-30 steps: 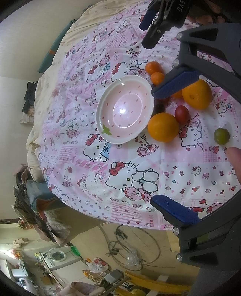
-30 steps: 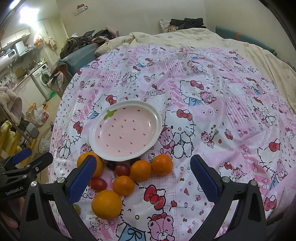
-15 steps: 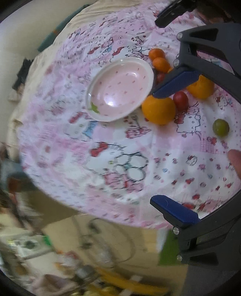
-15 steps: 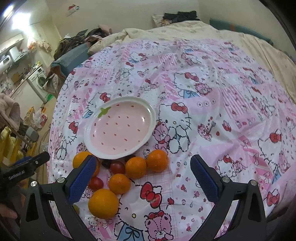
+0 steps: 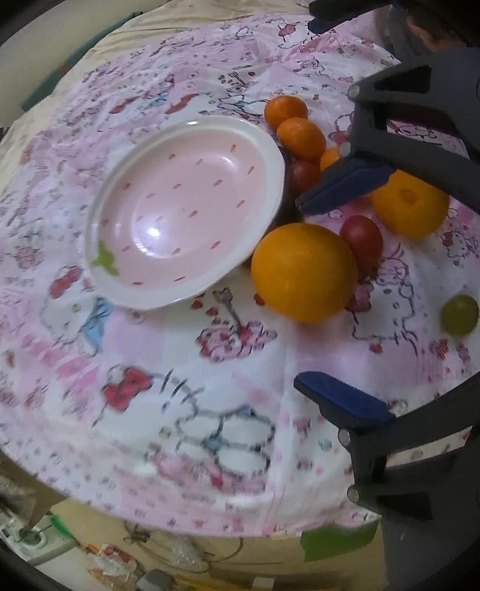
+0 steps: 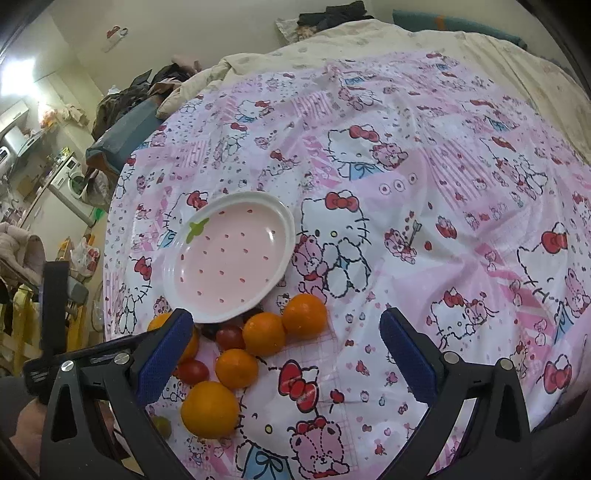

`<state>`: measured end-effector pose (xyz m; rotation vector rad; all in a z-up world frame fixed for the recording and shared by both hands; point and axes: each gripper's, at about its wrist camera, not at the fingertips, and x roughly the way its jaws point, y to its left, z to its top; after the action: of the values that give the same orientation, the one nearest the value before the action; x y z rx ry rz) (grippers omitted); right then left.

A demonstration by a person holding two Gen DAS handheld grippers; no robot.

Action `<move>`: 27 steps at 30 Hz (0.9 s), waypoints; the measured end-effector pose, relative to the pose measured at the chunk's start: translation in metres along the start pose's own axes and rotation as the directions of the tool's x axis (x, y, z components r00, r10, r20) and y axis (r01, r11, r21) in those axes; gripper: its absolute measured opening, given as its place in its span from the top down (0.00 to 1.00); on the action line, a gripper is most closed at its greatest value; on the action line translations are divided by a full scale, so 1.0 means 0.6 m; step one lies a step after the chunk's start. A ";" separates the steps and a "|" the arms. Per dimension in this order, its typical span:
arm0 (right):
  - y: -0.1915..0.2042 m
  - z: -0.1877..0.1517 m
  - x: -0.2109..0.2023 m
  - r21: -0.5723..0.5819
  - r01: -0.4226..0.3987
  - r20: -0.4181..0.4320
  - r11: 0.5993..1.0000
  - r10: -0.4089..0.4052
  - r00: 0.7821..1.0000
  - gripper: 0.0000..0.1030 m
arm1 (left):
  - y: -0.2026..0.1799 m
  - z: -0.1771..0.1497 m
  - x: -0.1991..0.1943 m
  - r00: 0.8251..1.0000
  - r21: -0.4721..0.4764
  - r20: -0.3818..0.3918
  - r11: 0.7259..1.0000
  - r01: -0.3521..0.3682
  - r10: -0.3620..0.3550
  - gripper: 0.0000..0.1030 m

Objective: Organize fruits
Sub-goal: 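Reach the left tool to the large orange and close on it, then grasp a mandarin with the right tool while the left tool lifts the large orange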

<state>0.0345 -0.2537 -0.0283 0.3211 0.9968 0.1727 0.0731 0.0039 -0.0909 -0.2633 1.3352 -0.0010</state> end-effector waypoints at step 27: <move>-0.074 0.011 0.093 0.269 -0.070 -0.238 0.961 0.136 0.962 0.24 | 0.031 -0.027 -0.068 0.996 -0.024 0.093 0.999 0.021 -0.019 0.50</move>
<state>0.0695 -0.2806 -0.0848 0.6024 1.2615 0.1825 0.0451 0.0249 -0.0588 -0.2948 1.2409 0.0110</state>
